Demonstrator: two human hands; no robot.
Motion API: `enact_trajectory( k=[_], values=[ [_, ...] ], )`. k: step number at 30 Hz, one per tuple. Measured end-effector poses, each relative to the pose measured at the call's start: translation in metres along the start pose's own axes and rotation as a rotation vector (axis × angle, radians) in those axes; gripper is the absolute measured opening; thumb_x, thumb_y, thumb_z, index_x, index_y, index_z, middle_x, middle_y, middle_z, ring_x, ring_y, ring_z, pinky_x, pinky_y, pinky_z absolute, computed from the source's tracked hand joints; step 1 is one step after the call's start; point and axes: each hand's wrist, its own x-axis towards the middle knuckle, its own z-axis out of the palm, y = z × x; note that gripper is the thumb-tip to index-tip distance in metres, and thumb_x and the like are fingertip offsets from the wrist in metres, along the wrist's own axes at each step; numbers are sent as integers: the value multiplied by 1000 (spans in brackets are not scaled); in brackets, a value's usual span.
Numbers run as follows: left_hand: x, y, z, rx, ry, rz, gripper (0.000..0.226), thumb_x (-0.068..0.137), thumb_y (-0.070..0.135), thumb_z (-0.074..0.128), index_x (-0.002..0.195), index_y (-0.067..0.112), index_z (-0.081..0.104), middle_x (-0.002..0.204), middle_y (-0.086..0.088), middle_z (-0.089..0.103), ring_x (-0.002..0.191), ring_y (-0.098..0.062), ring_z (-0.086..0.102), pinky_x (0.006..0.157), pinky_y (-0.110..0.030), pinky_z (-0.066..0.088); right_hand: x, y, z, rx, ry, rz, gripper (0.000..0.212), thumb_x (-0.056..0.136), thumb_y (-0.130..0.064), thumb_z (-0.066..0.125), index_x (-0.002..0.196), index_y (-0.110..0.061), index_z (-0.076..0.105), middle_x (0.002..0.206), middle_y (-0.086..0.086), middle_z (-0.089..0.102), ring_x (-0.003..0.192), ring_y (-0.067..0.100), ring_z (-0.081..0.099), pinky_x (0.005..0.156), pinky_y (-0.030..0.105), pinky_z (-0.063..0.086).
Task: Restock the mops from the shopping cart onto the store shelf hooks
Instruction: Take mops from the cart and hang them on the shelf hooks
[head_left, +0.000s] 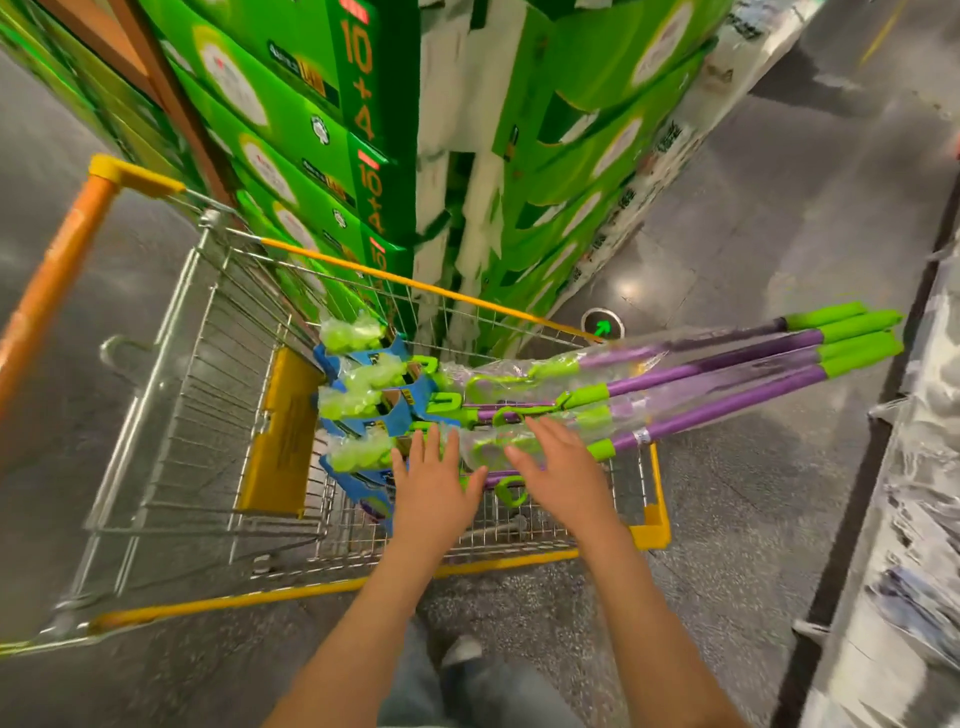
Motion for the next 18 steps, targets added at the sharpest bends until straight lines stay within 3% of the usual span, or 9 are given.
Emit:
enact_trajectory(
  k=[3,5,8,10,12,14,18],
  values=[
    [13,4,21,13,-13,-30,98,85,75,0,160,16,22,167,-13,17,155,-30,5,120,-55,-12,18,21,14,-80,-47,-17,67,98,-61,45,154,-26,35,161,1,33,150,20,25,123,42,22],
    [22,8,38,-36,-45,-77,100,83,75,-1,159,16,23,166,-12,17,155,-29,6,120,-53,-14,29,37,22,-126,-83,-37,67,98,-61,45,155,-26,34,161,2,32,150,21,24,123,41,19],
    [39,14,62,-210,-105,-197,75,102,60,29,158,11,24,165,-15,22,153,-31,16,123,-49,5,45,57,31,-166,-130,-75,68,97,-62,44,155,-27,32,162,2,31,151,21,22,124,40,16],
    [47,22,77,-375,-93,-316,68,105,49,37,154,3,31,158,-20,35,147,-34,30,120,-46,24,56,71,37,-194,-178,-109,69,97,-63,44,155,-28,32,162,0,31,150,21,23,124,40,15],
    [53,31,88,-584,-112,-486,70,105,49,37,153,-1,30,156,-22,37,144,-36,36,115,-45,32,66,86,43,-213,-240,-158,69,97,-62,44,155,-27,32,161,-1,33,149,21,25,124,39,17],
    [61,41,102,-794,-120,-670,71,106,50,34,155,-1,26,159,-21,33,145,-36,34,115,-45,31,74,99,48,-237,-302,-215,69,97,-62,45,155,-25,34,159,-1,37,147,21,30,121,38,23],
    [79,52,127,-1088,-113,-903,70,106,55,25,144,2,49,146,-21,49,133,-36,48,109,-43,38,86,121,55,-294,-374,-279,65,99,-61,43,153,-25,39,155,-1,44,143,20,37,117,35,28]
  ],
)
